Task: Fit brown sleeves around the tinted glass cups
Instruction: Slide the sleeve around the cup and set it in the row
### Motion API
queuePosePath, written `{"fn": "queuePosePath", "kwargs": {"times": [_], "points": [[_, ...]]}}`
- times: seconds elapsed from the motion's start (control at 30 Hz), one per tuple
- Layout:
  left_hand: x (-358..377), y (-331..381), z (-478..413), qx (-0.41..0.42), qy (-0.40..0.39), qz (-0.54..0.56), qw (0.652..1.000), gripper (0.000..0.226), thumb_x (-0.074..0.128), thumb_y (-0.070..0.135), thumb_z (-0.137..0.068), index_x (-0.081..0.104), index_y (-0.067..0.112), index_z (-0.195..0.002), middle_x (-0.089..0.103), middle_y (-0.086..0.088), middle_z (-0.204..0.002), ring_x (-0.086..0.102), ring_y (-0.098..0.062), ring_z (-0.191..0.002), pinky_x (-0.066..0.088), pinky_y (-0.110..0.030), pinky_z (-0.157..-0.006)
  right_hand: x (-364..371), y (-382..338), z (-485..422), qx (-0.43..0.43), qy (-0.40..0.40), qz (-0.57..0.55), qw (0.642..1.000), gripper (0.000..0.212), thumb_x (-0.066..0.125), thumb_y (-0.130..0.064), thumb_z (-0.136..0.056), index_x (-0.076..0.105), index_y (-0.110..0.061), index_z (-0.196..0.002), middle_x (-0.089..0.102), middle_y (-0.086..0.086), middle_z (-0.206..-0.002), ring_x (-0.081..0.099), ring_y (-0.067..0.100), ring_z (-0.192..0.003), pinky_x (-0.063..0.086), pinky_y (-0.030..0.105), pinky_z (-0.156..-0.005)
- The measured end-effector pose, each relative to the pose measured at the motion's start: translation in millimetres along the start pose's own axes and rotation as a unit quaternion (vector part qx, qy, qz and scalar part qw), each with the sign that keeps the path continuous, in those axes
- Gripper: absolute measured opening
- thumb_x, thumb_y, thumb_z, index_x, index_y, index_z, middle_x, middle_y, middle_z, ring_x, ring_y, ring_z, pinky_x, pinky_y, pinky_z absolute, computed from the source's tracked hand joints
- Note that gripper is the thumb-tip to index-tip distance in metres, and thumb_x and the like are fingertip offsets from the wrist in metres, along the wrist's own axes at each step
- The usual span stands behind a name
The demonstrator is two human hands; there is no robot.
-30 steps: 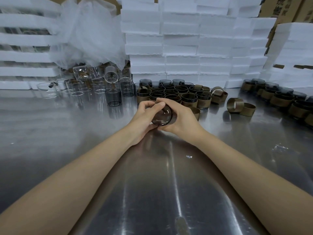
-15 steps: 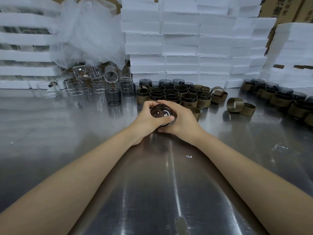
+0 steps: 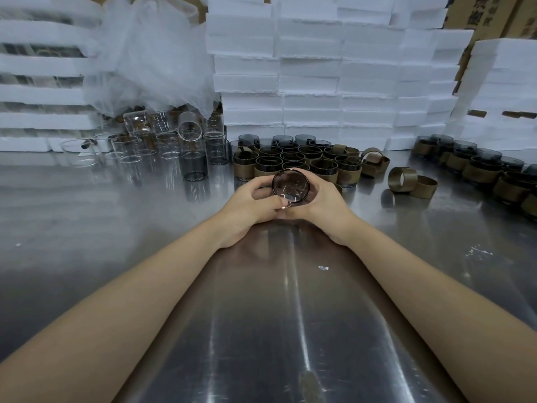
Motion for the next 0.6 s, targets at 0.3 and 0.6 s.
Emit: {"fn": "queuePosePath", "kwargs": {"times": [0.3, 0.6], "points": [[-7.5, 3.2, -1.4, -0.01, 0.034, 0.005, 0.999, 0.043, 0.026, 0.042, -0.106, 0.066, 0.029, -0.118, 0.07, 0.01, -0.119, 0.061, -0.004, -0.114, 0.047, -0.031, -0.1, 1.3, 0.2, -0.7, 0.019, 0.004, -0.026, 0.999, 0.064, 0.085, -0.001, -0.065, 0.06, -0.015, -0.122, 0.068, 0.006, -0.115, 0.063, 0.021, -0.111, 0.049, 0.039, -0.101], [26.3, 36.0, 18.0, 0.221, -0.007, -0.294, 0.93, 0.066, 0.075, 0.029, -0.084, 0.041, 0.028, -0.14, 0.013, 0.021, -0.158, 0.02, -0.001, -0.147, 0.028, -0.031, -0.118, 49.6, 13.1, 16.1, 0.241, -0.135, -0.401, 0.874, 0.054, 0.044, -0.056, -0.095, 0.075, -0.012, -0.098, 0.072, 0.011, -0.104, 0.071, 0.026, -0.095, 0.058, 0.035, -0.074]]}}
Point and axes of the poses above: each hand's wrist, its own z-axis away from the middle knuckle, its own x-axis out of the palm, y = z × x, the point moved 9 cm from there along -z, towards the middle knuckle
